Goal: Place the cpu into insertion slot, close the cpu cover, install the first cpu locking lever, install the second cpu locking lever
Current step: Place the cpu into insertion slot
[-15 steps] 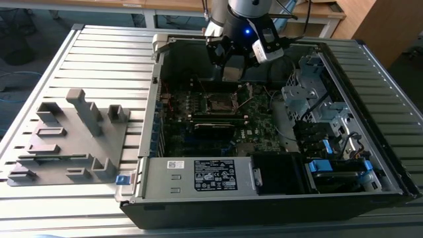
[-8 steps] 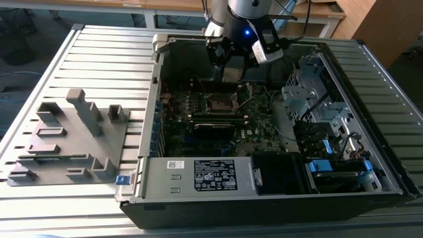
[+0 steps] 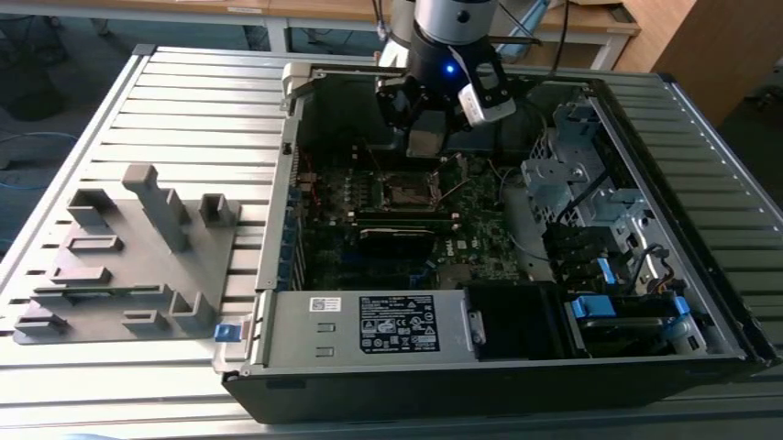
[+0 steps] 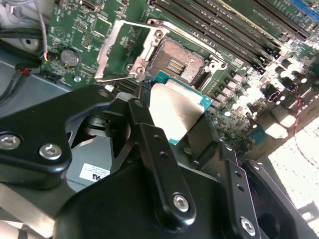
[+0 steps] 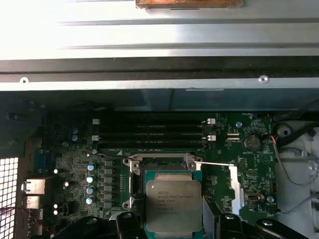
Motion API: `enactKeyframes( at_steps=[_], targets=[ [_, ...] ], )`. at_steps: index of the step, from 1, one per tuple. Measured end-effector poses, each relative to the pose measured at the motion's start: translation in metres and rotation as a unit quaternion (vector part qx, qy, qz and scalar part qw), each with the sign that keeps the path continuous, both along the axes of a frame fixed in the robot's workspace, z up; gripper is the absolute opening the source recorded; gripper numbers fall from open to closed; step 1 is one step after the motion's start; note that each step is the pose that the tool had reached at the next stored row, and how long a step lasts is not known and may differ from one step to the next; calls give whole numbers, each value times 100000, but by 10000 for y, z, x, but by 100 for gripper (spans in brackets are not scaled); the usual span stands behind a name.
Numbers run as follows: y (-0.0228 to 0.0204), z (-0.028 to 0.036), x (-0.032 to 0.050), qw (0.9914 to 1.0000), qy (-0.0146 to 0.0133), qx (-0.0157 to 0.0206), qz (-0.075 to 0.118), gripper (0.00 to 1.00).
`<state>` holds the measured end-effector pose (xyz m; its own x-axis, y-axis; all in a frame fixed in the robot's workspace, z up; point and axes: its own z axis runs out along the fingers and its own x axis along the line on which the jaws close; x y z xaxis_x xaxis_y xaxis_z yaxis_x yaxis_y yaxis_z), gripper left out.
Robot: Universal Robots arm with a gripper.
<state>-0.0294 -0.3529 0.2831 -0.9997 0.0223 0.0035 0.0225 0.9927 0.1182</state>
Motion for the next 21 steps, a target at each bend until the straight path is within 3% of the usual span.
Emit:
enactKeyframes(
  at_steps=[9, 21],
  targets=[
    [-20, -135, -17, 99994, -75, 75, 1115, 54],
    [-20, -158, -21, 99993, -72, 70, 1151, 54]
  ],
)
